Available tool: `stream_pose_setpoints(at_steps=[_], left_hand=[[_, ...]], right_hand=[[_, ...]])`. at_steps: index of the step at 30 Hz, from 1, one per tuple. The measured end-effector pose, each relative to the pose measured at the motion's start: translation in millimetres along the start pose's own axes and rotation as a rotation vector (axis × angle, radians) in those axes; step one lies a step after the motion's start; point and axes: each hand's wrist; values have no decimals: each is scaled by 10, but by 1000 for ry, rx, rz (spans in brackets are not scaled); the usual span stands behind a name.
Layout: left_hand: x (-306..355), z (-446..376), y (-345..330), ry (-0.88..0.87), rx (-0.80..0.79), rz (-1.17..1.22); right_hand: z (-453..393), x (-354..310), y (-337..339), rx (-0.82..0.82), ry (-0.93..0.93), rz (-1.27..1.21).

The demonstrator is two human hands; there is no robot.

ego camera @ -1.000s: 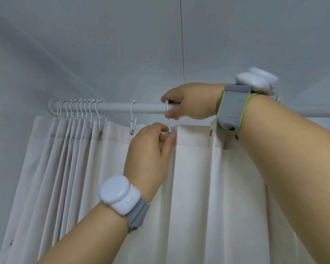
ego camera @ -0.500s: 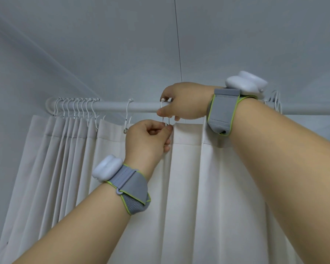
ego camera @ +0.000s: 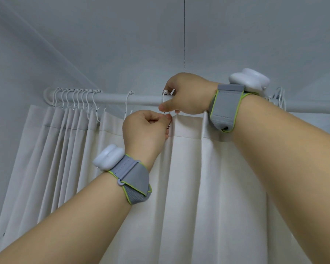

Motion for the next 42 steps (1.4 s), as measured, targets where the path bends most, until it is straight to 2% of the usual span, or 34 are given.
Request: stream_pose_setpoints(at_steps=[22, 28, 30, 32, 33, 34, 37, 42], left_hand=[[-1, -14, -18, 3, -5, -18], [16, -45, 112, -102, -10, -144], [20, -61, 174, -156, -12, -198], [11, -88, 218, -201, -5, -239], [3, -109, 244, -216, 1, -254], [-3, -123, 260, -220, 3, -267], [-20, -154, 283, -203, -3, -269], [-16, -113, 292, -300, 3, -270]], right_hand=[[-14, -28, -19, 23, -8, 3], [-13, 41, -21, 15, 0, 50], [33, 15, -3, 99, 40, 53], [122, -68, 72, 299, 102, 12], [159, -114, 129, 336, 102, -1], [203, -158, 179, 280, 76, -6], [307, -316, 225, -114, -11, 117], [299, -383, 207, -245, 19, 156]])
Point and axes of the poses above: each hand's wrist, its own z-axis away from the middle knuckle, its own y-axis out of the back of the hand, x = y × z, and after that the axes turned 6 degrees about y, right-handed
